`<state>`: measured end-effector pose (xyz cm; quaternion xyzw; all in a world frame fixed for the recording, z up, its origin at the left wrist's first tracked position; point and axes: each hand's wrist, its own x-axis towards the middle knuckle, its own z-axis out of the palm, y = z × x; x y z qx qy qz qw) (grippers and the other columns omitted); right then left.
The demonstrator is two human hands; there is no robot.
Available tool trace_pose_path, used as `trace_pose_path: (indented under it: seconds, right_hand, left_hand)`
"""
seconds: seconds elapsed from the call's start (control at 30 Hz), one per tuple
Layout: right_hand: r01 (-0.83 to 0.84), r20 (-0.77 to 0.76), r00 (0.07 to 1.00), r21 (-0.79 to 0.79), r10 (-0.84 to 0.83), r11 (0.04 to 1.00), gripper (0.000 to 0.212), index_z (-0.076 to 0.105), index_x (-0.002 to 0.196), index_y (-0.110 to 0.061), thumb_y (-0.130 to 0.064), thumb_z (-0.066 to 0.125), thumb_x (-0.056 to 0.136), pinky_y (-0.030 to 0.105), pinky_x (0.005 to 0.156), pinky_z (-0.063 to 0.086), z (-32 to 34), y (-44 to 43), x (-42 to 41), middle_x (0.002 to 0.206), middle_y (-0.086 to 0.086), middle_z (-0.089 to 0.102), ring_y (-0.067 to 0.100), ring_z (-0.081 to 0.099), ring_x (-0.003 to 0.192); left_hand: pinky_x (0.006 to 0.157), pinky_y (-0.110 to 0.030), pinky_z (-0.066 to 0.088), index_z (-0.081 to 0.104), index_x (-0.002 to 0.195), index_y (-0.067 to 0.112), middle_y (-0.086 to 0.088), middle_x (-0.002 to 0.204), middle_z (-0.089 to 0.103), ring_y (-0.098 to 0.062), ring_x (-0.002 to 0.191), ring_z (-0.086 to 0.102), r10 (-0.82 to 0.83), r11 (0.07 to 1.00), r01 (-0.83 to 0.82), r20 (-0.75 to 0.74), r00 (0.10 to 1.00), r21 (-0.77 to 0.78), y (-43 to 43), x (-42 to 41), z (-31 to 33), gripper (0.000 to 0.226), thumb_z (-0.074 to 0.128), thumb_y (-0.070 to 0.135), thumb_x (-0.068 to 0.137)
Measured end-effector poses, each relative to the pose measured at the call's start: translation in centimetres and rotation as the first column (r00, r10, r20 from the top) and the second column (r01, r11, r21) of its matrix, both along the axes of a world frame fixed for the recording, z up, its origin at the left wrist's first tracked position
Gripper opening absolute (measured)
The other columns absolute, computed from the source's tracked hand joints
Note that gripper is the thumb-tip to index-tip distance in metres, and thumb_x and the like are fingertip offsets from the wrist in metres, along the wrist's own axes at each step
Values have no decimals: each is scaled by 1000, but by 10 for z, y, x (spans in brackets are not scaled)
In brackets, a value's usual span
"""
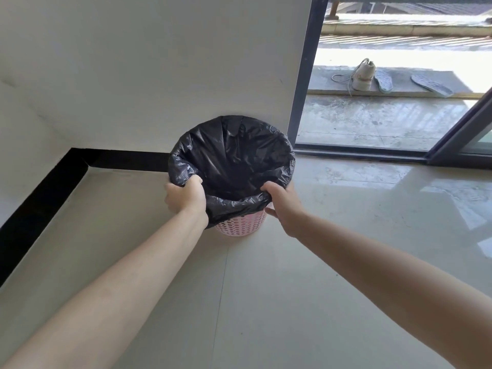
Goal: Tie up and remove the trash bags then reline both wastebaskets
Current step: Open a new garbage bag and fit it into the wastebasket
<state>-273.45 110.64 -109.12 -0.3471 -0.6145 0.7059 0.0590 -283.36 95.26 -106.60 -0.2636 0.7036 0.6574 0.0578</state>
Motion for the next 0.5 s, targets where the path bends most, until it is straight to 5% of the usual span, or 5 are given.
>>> trace_pose_path:
  seconds: [0.1, 0.2, 0.33, 0.4, 0.5]
  right_hand:
    - [-105, 13, 994, -65, 107, 992, 54, 48, 127, -36, -39, 69, 77, 40, 95, 52, 4, 8, 0, 121, -9, 64, 10, 59, 101]
    - [-208, 67, 976, -8, 208, 978, 58, 35, 136, -45, -54, 63, 85, 43, 100, 43, 7, 15, 4, 123, -23, 52, 7, 50, 111]
    - [-185, 31, 983, 137, 182, 973, 61, 36, 138, -34, -52, 65, 87, 36, 99, 37, 9, 17, 5, 127, -18, 52, 1, 51, 111]
    - [-104, 57, 994, 280, 91, 954, 98, 24, 151, -27, -67, 70, 74, 44, 112, 35, 13, 18, 6, 149, -3, 41, 18, 42, 136]
    - [-93, 93, 994, 532, 51, 841, 117, -4, 159, -23, -72, 64, 77, 51, 123, 12, 31, 18, 11, 164, 5, 5, 24, 4, 152]
  left_hand:
    - [81, -50, 57, 65, 115, 18, -10, 110, 71, -33, 90, 71, -180, 935, 138, 104, 978, 325, -11, -5, -5, 58, 68, 21, 56]
    - [73, -39, 59, 67, 115, 16, -11, 106, 75, -28, 87, 73, -342, 911, 310, 78, 937, 273, -25, -11, -8, 46, 70, 28, 71]
    - [86, -36, 45, 53, 127, 12, -4, 115, 63, -29, 115, 57, -359, 898, 309, -116, 926, -314, -26, -14, -5, 42, 57, 36, 93]
    - [104, -46, 34, 35, 146, 7, -16, 145, 44, -35, 136, 37, -439, 713, 130, -294, 849, -689, -29, -17, 0, 60, 53, 37, 97]
    - [108, -55, 27, 40, 145, 7, -22, 151, 35, -40, 139, 31, -658, 507, -15, -398, 639, -862, -30, -12, 3, 60, 45, 44, 98]
